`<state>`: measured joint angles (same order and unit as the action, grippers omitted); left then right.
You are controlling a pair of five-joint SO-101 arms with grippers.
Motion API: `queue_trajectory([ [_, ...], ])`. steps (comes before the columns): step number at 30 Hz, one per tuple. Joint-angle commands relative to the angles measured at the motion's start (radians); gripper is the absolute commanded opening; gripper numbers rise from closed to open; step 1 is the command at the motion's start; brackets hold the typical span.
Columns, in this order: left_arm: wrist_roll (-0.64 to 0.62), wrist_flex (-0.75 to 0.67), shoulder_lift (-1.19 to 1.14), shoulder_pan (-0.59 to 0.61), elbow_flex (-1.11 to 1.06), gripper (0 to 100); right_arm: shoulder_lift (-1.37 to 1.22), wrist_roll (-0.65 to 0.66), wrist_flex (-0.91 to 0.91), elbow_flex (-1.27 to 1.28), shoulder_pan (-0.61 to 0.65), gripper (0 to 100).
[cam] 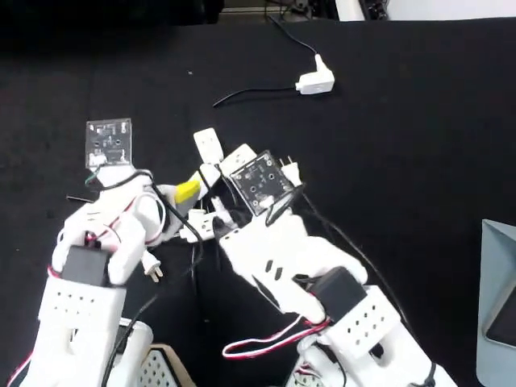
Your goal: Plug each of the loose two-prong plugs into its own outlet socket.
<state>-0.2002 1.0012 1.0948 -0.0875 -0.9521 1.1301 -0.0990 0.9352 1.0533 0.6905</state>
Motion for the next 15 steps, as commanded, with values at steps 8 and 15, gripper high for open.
queue_trajectory([
  [8,0.129,0.012,0.404,-0.259,-0.108,29,-0.025,-0.011,-0.023,-0.004,0.034,1.1],
  [15,0.143,0.012,0.488,-0.173,-0.154,29,-0.024,-0.011,-0.020,-0.001,-0.025,1.1],
])
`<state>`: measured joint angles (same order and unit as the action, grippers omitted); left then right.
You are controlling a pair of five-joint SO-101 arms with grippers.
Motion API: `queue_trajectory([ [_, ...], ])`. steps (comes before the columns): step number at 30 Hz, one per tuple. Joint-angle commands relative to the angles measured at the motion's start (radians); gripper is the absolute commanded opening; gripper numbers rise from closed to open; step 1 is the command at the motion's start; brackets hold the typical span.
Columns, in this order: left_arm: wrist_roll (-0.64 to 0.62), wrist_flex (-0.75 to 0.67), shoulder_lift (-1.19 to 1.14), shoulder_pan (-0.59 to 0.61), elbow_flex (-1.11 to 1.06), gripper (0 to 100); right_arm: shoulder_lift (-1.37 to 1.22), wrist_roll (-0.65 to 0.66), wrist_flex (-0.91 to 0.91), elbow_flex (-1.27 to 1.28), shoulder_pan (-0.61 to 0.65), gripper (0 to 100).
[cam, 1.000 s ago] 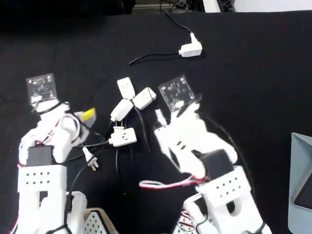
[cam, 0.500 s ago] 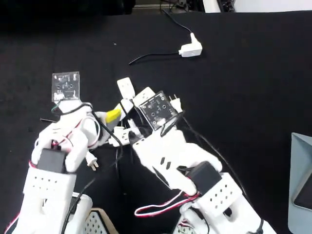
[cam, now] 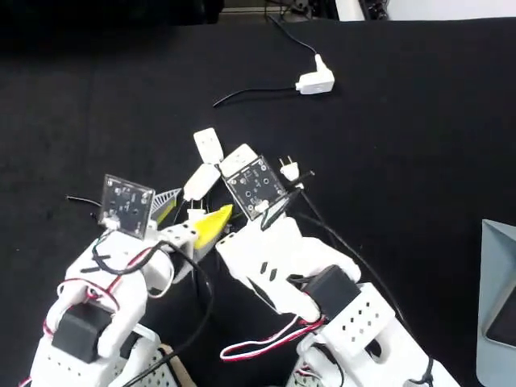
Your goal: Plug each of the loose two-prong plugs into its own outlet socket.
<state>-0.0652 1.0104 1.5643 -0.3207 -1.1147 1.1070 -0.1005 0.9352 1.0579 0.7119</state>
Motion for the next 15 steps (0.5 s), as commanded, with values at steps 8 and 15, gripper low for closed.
queue_trajectory([
  [8,0.153,-0.005,-0.216,0.199,0.012,29,-0.002,-0.058,-0.044,0.002,-0.236,1.1],
  [15,0.411,-0.005,-0.582,0.193,0.097,29,-0.002,-0.058,-0.199,0.110,-0.374,1.1],
])
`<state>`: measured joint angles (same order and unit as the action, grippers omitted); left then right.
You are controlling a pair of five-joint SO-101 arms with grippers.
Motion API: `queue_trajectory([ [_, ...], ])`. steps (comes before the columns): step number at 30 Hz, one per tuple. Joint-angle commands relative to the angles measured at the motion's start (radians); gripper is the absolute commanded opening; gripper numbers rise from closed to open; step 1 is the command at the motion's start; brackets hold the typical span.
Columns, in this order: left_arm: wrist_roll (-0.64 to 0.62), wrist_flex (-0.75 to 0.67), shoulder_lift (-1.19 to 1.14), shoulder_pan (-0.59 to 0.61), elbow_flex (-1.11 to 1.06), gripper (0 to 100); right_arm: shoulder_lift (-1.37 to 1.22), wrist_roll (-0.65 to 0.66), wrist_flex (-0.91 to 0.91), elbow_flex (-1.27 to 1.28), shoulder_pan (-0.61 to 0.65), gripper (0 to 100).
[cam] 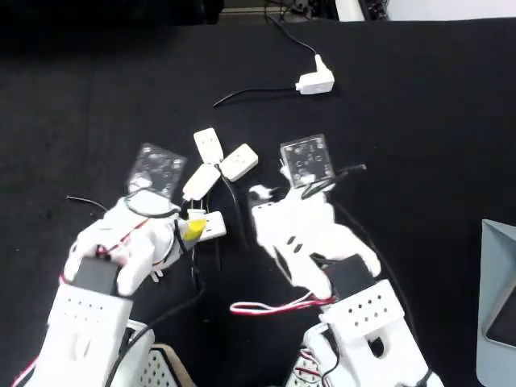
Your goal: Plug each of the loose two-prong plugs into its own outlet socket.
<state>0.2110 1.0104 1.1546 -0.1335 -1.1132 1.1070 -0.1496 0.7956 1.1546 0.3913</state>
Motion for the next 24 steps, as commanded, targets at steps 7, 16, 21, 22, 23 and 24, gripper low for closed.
queue_trajectory([
  [7,0.307,-0.012,-0.414,-0.090,0.162,29,-0.002,-0.011,-0.087,0.044,-0.063,1.1],
  [16,0.308,-0.216,-0.672,-0.111,0.176,29,-0.002,-0.011,-0.083,0.045,-0.063,1.1],
  [21,0.304,-0.295,-0.821,-0.110,0.231,29,-0.002,-0.011,-0.080,0.045,-0.063,1.1],
  [22,0.302,-0.304,-0.842,-0.107,0.243,28,-0.002,-0.011,-0.080,0.045,-0.063,1.1],
  [23,0.302,-0.311,-0.859,-0.105,0.257,27,-0.002,-0.011,-0.080,0.047,-0.063,1.1],
  [24,0.302,-0.318,-0.872,-0.104,0.271,24,-0.002,-0.011,-0.080,0.047,-0.063,1.1],
])
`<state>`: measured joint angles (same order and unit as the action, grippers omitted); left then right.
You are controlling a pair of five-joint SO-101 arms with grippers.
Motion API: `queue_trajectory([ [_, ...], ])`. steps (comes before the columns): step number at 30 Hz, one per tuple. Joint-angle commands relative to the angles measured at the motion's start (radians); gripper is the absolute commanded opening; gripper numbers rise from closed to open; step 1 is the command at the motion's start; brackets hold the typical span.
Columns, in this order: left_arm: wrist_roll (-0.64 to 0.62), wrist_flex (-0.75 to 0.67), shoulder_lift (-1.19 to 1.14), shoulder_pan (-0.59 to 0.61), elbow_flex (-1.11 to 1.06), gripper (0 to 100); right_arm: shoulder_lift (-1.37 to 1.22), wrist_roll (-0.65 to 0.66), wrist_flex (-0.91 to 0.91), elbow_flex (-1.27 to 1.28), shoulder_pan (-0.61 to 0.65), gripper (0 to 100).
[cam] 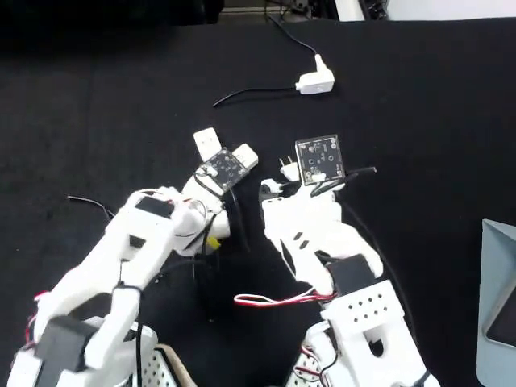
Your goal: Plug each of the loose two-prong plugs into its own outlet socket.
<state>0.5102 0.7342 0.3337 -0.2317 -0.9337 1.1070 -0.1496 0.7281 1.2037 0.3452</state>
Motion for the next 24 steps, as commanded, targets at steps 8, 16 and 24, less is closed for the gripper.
queue_trajectory([
  [8,-0.035,-0.043,-0.072,-0.007,0.127,13,-0.002,-0.011,-0.020,0.010,-0.018,1.1],
  [16,-0.044,0.054,-0.072,-0.050,0.189,8,-0.002,-0.058,-0.020,-0.022,-0.118,1.2],
  [24,-0.087,0.183,-0.074,-0.220,0.282,8,-0.002,-0.140,-0.055,-0.056,-0.273,1.2],
])
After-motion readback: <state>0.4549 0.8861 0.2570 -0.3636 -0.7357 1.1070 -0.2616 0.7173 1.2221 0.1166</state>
